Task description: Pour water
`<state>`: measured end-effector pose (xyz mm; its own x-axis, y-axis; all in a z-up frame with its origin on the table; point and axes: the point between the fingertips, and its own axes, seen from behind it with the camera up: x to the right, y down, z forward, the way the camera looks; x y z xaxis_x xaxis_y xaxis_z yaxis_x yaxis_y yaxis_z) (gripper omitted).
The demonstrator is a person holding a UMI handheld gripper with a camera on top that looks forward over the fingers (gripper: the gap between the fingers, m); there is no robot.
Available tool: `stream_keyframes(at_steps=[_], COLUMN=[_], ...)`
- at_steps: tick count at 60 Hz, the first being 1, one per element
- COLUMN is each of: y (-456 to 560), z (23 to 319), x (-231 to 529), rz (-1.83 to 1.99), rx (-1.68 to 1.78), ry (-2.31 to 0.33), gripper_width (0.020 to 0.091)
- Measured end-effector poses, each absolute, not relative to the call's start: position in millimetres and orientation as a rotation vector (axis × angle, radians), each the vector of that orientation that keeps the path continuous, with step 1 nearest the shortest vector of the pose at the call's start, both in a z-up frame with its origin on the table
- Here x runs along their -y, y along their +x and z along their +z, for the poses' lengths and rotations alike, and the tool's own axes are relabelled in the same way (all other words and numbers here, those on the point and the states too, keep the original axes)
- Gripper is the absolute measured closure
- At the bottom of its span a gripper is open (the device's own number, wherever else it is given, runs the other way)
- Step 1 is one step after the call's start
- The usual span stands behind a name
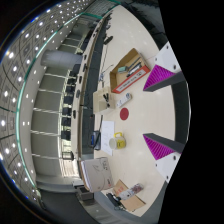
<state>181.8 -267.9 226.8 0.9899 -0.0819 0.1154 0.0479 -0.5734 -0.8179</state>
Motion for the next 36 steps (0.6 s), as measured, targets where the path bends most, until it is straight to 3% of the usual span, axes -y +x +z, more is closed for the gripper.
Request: stream_keyframes(at_steps=[22, 36], y=[15, -131], z=[187, 139], x=[258, 250], rz=[-0.048, 0.049], rx=[0.135, 0.201], ry=[-2.163, -2.101], gripper_width=[0.0243, 0.0243])
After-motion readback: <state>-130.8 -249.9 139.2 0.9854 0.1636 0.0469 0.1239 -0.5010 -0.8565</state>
